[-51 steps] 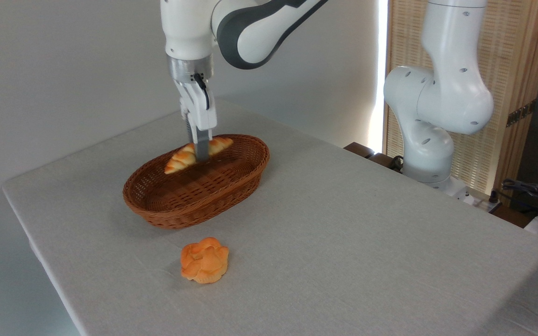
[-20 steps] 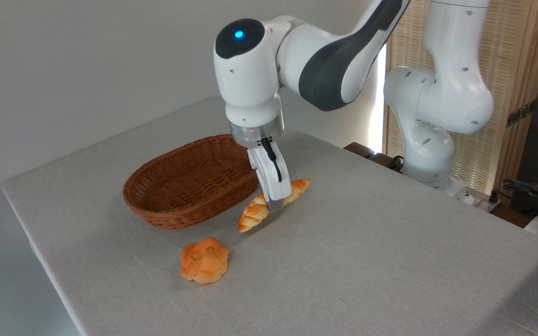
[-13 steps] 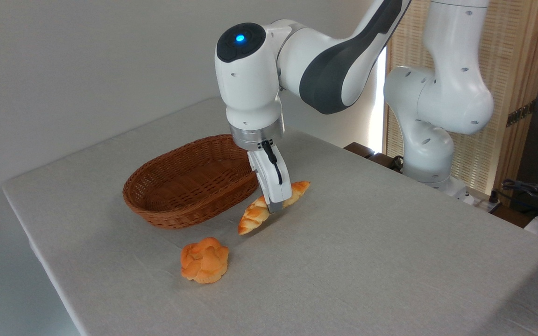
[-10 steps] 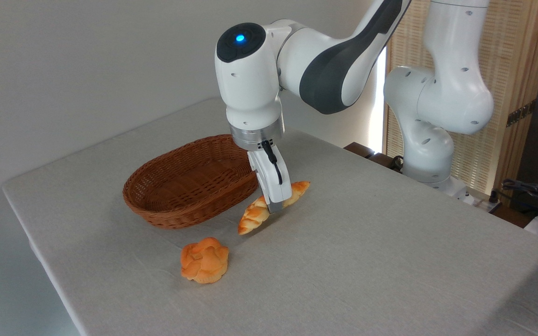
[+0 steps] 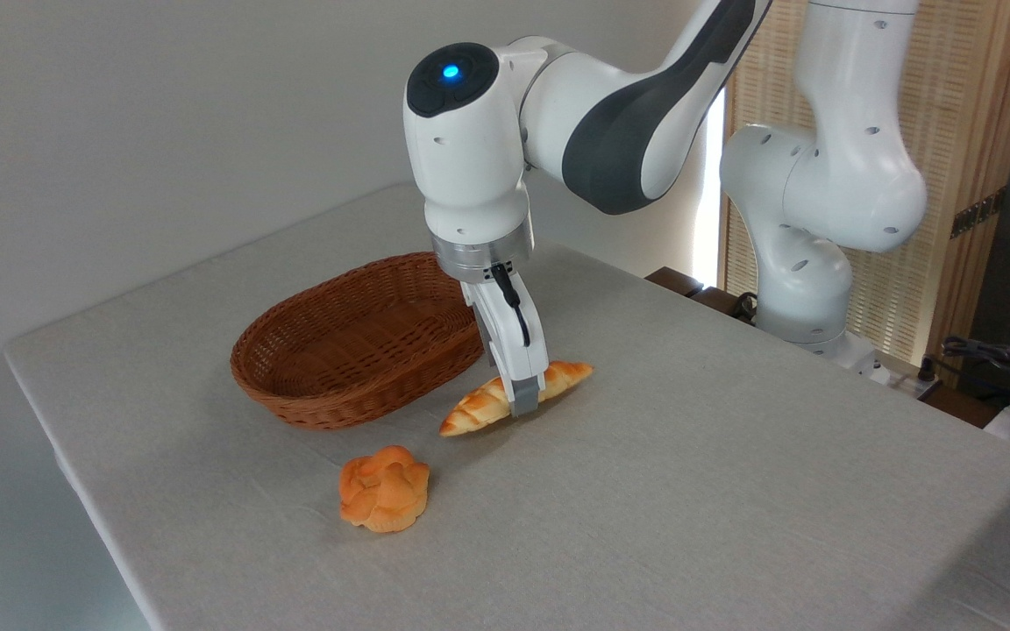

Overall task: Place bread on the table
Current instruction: 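Lower the braided roll onto the table next to the orange bun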

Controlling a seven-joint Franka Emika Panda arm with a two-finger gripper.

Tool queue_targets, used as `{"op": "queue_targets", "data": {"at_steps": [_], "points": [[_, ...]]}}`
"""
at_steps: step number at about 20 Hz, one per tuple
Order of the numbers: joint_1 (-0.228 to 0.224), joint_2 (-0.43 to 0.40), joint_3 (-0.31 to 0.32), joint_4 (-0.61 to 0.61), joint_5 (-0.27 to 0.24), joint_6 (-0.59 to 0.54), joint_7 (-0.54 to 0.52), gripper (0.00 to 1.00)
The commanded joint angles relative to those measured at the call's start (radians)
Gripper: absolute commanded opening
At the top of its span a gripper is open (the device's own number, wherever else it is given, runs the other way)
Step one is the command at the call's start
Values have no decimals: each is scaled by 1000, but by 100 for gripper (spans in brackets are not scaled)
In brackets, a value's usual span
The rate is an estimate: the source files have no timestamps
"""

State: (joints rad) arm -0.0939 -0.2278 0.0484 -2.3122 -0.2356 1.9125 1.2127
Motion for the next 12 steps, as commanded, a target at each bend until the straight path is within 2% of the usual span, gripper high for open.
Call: {"op": "queue_targets", "data": {"at_steps": [1,12], "points": [[-7,-4,7,-3,10,13,11,100],[-7,-8,7,8,10,13,10,100]]}}
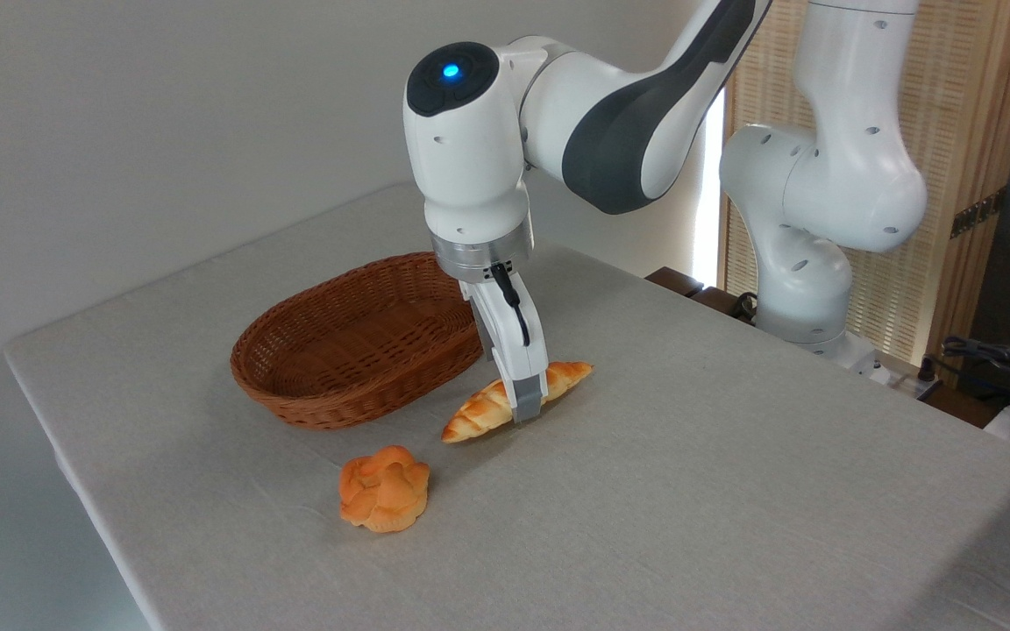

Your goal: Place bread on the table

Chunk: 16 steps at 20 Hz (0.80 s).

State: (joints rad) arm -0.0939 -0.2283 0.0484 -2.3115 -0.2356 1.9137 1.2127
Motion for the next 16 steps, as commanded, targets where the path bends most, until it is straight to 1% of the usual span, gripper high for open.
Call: {"op": "queue_targets", "data": {"at_steps": [1,6,11,15,16], "points": [[-7,-9,8,12,10,11,5,100],[-7,-14,80,93,10,-22,-4,100],[-7,-14,91,156,10,-78,-4,100],[-3,15,90,331,9,-195,-16,100],[0,38,90,406,9,-229,-37,100]]}}
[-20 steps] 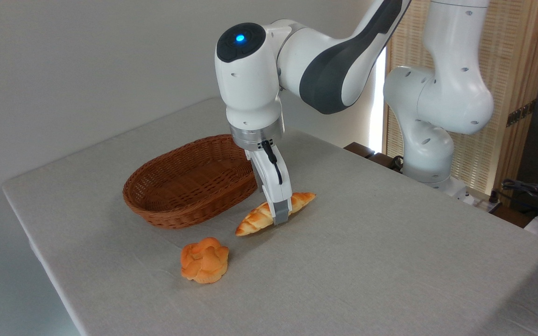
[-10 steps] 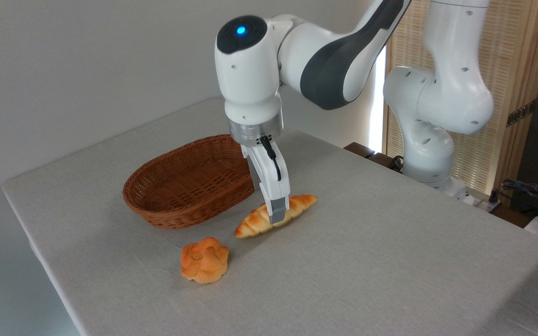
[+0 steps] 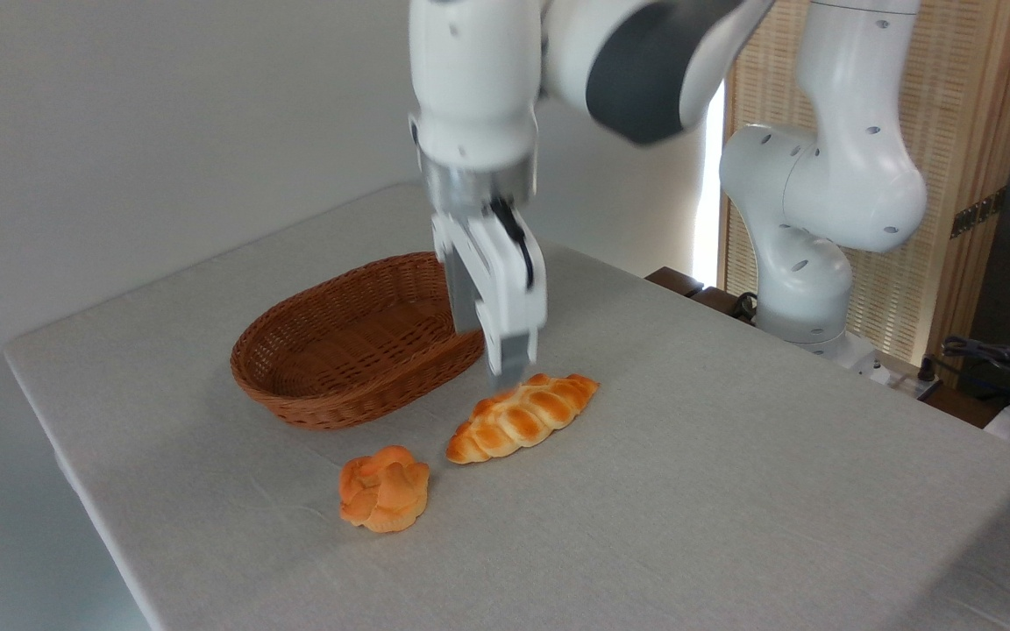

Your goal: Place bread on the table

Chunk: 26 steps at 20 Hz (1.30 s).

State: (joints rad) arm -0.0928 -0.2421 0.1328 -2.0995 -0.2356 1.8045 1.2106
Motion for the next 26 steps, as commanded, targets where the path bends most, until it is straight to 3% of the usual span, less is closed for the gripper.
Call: {"op": "queue_targets", "data": {"at_steps": [1,5,7,11,12,15,16,19,26], "points": [[1,62,5,231,6,-145,-54,100],[12,225,4,548,-4,-362,-157,100],[13,263,4,633,-2,-392,-164,100],[12,262,-4,642,4,-392,-192,100],[2,260,-4,639,15,-384,-215,95],[1,251,-24,633,68,-337,-357,87],[1,241,-47,609,97,-297,-412,87],[7,224,-79,572,145,-261,-430,93],[38,190,-102,509,162,-228,-413,100]]}}
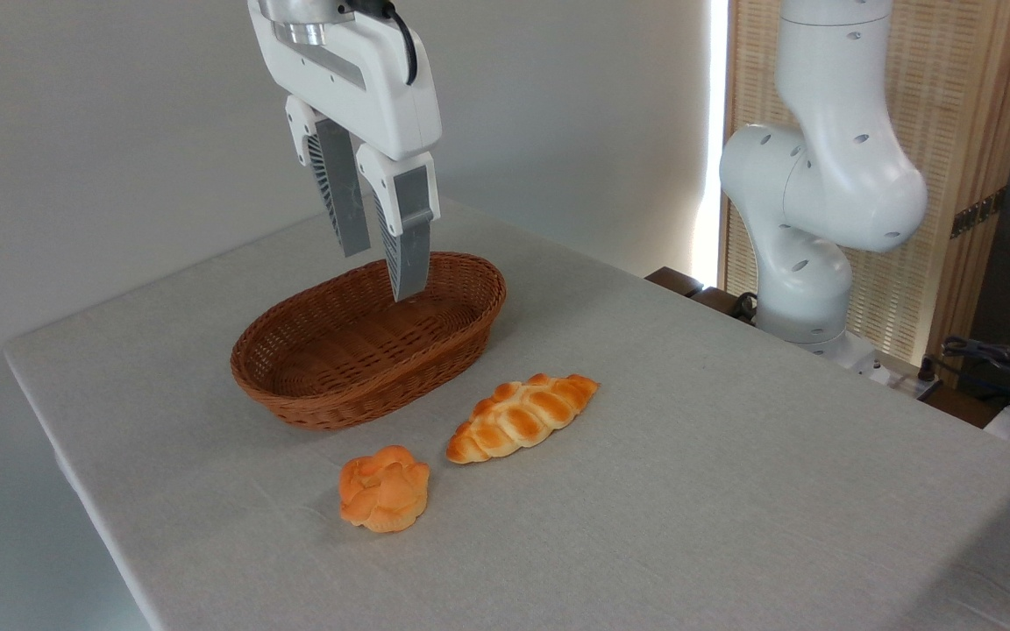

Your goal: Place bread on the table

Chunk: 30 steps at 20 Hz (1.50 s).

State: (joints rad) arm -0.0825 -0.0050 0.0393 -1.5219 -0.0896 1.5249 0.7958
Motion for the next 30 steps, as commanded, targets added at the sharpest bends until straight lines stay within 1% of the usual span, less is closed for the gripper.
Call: {"op": "queue_targets", "data": {"at_steps": [1,3,9,11,12,13,15,20,21,22,23,30], "points": [[29,-52,-9,-86,18,64,9,100],[32,-53,-10,-89,31,67,14,100],[32,-53,-10,-93,34,67,16,100],[47,-52,-13,-93,34,67,16,100],[52,-52,-24,-95,34,67,16,100],[70,-52,-45,-95,34,66,16,100],[81,-50,-52,-93,34,67,16,100],[81,-46,-52,-95,41,64,22,100],[79,-46,-52,-95,50,64,23,100],[75,-46,-52,-95,82,61,26,100],[73,-46,-52,-95,93,60,26,100],[73,-41,-53,-93,88,58,22,100]]}}
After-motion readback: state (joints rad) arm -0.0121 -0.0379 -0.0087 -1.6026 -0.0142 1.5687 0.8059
